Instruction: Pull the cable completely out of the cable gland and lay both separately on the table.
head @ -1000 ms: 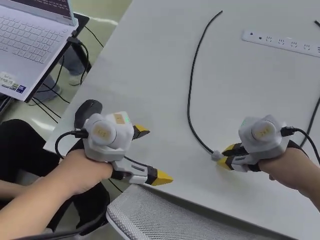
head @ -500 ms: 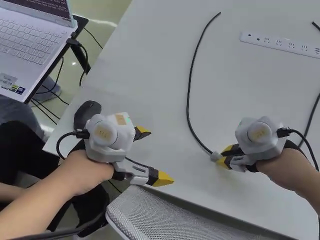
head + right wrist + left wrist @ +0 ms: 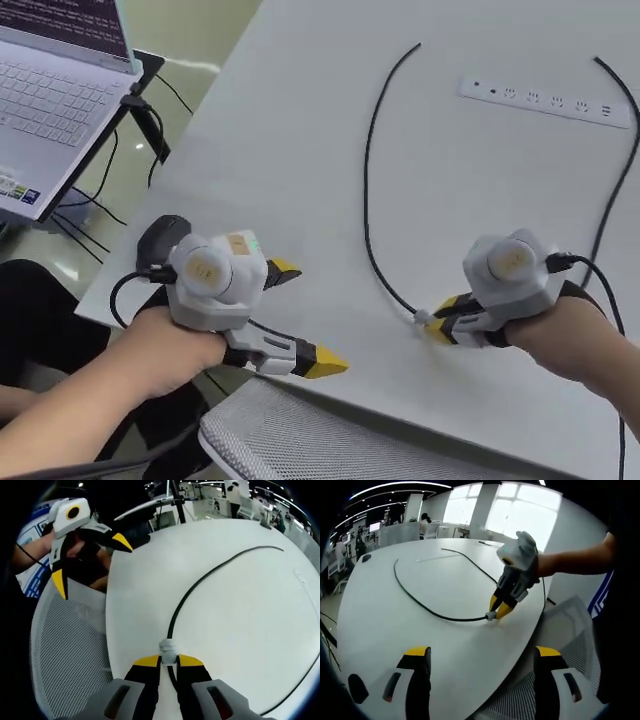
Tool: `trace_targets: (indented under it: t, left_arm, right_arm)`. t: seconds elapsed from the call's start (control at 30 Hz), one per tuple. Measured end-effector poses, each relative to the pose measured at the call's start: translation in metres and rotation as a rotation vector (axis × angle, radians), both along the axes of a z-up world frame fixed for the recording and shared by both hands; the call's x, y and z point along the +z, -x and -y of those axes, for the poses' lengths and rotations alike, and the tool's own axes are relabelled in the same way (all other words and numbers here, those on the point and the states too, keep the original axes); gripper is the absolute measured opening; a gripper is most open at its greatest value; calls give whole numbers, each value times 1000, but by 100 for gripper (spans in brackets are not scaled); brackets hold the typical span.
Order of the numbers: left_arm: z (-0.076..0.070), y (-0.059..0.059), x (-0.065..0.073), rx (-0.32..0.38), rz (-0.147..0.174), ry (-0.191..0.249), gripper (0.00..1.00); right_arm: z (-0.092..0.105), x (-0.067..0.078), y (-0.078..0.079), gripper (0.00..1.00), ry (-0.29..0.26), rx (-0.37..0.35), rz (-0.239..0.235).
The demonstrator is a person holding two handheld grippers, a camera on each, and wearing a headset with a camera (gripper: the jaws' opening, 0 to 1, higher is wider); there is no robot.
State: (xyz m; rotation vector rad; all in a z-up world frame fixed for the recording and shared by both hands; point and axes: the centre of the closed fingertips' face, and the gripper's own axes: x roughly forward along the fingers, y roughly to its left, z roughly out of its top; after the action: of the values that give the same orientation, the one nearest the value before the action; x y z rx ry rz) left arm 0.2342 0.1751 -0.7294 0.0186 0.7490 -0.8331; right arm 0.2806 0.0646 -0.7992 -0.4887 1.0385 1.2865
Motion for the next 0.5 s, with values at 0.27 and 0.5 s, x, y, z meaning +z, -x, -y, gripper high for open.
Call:
trace_targets:
  t: [0.27, 0.5]
  left_arm:
    - [9, 0, 9, 1, 12, 9, 84]
    - [22, -4, 11, -17, 23, 16, 84]
  right_arm:
    - [2, 13, 5, 7, -25, -7, -24]
    - [5, 30, 10, 7, -52, -3, -34]
